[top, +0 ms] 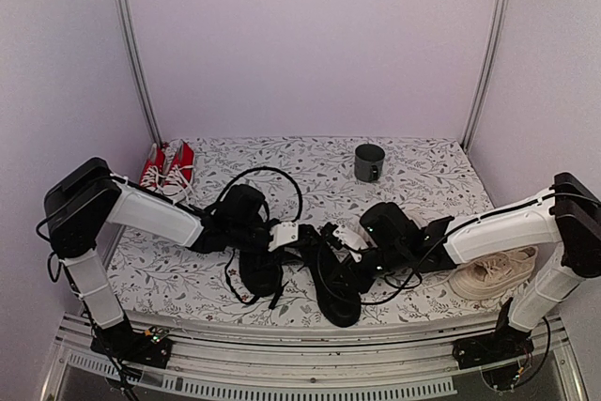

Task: Tie the shoes
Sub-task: Pull the half-tied shoelace from the shoe.

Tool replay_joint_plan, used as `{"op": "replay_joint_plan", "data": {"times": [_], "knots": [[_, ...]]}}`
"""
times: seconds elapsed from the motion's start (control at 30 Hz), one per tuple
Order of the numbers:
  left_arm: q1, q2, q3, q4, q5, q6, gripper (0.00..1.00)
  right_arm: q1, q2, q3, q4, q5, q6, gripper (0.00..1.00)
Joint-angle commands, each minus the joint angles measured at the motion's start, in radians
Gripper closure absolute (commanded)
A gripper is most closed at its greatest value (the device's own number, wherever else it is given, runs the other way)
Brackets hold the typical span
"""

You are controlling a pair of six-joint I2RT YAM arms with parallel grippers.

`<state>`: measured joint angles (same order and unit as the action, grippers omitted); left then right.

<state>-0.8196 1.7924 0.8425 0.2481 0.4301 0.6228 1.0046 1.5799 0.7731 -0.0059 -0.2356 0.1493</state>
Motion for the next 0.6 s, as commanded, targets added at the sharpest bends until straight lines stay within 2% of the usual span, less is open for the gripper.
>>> {"op": "replay_joint_plan", "data": {"times": [0.0, 0.13, 0.2, 0.33, 0.57], "knots": [[0.016, 0.031, 0.019, 0.013, 0.014, -0.008, 0.69, 0.012, 0.012, 0.034, -0.006, 0.043, -0.020, 0.66], [0.015, 0.034, 0.017, 0.022, 0.013, -0.009, 0.76, 0.012, 0.023, 0.038, -0.046, 0.077, -0.022, 0.76], [0.015, 0.035, 0.019, 0.014, 0.018, -0.011, 0.83, 0.012, 0.021, 0.047, -0.076, 0.080, -0.025, 0.80], [0.015, 0.015, 0.014, 0.011, 0.025, -0.024, 0.99, 0.012, -0.017, 0.074, -0.146, 0.098, -0.033, 0.96], [0.009, -0.053, -0.022, 0.038, 0.038, -0.102, 1.00, 0.011, -0.129, 0.085, -0.237, 0.154, -0.017, 0.99]]}}
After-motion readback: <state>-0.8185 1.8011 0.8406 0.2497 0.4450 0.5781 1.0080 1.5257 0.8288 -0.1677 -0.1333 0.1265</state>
